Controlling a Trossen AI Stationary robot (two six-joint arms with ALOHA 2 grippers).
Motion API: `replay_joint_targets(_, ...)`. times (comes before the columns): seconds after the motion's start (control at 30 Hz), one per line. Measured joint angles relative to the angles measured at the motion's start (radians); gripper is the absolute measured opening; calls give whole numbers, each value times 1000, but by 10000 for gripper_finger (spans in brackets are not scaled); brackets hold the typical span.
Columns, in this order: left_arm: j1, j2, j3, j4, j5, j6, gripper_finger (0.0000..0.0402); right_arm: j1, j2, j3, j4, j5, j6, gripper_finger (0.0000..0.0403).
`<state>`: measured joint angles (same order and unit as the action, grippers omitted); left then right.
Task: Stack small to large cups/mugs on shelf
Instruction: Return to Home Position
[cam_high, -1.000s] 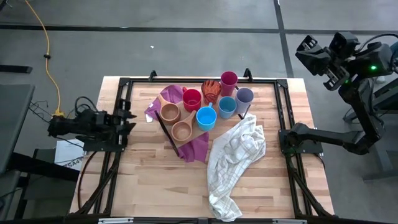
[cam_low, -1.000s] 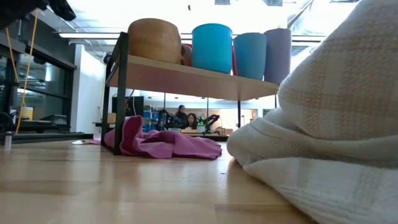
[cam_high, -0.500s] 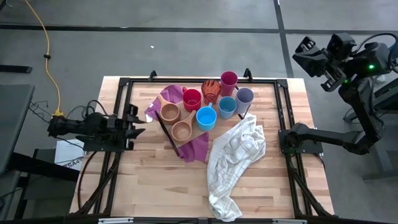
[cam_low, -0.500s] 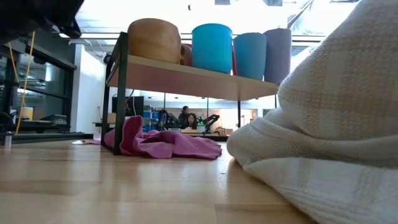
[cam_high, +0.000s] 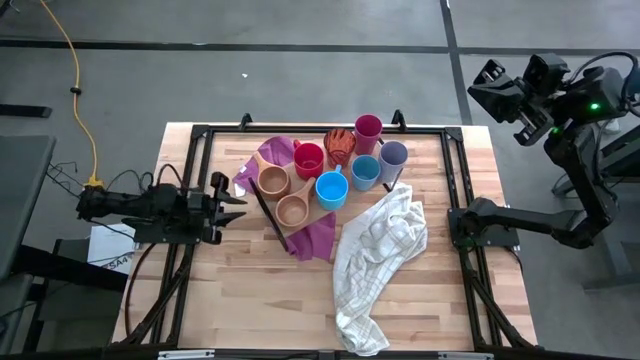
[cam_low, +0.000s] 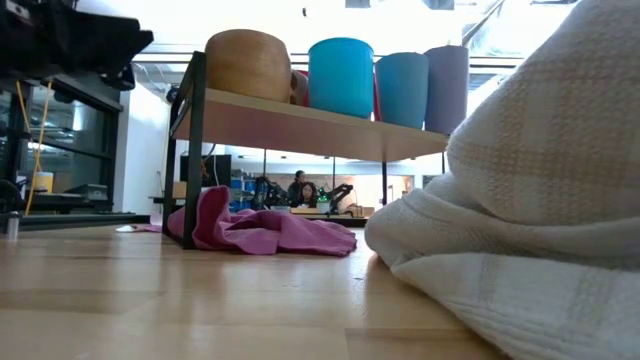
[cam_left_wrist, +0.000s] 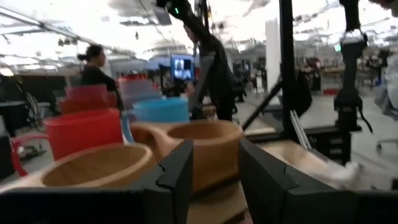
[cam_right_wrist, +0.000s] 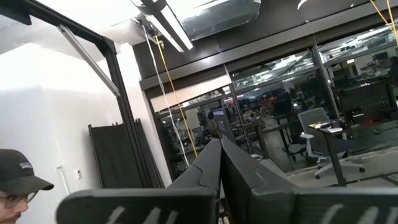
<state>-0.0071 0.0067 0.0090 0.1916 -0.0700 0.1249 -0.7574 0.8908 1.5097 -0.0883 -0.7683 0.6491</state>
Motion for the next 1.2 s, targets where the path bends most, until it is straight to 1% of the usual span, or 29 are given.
replay_joint_targets(0.23, 0, 0, 0, -98, 55, -14, 111, 0, 0, 0, 0, 5, -18, 0)
replay_joint_targets(0.4, 0, 0, 0, -182, 60, -25, 111, 0, 0, 0, -1, 4, -29, 0)
replay_joint_targets(0.57, 0, 0, 0, -179, 62, -17, 111, 0, 0, 0, -2, 4, -29, 0)
replay_joint_targets(0.83, 0, 3, 0, -173, 35, -19, 111, 0, 0, 0, -2, 4, -29, 0)
replay_joint_targets(1.2, 0, 120, 1, -174, 34, -49, 111, 0, 0, 0, -2, 7, -21, 0)
